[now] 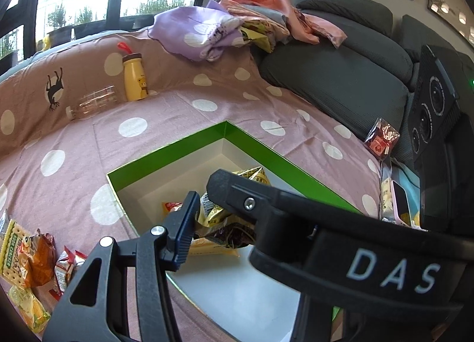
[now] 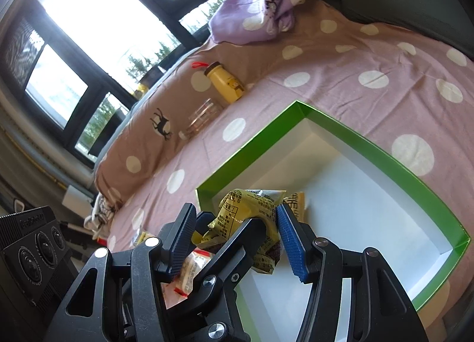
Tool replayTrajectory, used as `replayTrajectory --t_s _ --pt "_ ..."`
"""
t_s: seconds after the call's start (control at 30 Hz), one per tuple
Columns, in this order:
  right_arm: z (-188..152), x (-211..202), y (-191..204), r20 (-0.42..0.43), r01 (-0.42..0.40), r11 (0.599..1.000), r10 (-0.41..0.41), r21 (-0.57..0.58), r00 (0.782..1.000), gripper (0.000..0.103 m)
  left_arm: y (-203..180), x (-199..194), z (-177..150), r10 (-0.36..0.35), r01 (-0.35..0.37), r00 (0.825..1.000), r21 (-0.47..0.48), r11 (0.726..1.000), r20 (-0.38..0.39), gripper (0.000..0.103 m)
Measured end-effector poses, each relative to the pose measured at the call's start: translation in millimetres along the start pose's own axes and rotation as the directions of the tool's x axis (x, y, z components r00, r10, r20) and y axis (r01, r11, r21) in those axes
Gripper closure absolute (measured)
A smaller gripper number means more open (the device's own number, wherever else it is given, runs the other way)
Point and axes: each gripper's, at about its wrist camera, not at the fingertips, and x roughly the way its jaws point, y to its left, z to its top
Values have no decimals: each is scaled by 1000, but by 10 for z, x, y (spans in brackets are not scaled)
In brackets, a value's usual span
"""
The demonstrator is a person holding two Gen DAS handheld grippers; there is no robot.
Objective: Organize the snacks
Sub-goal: 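Lower the wrapper into the box and open the right gripper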
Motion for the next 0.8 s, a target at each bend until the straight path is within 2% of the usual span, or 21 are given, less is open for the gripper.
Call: replayTrajectory --t_s 0.4,0.8 --pt "41 80 -237 -33 46 996 -44 71 998 43 -63 258 5 -38 39 996 0 999 -82 56" --pt "43 219 -386 -83 67 991 -57 119 995 43 -39 443 -28 -46 43 987 -21 999 -151 56"
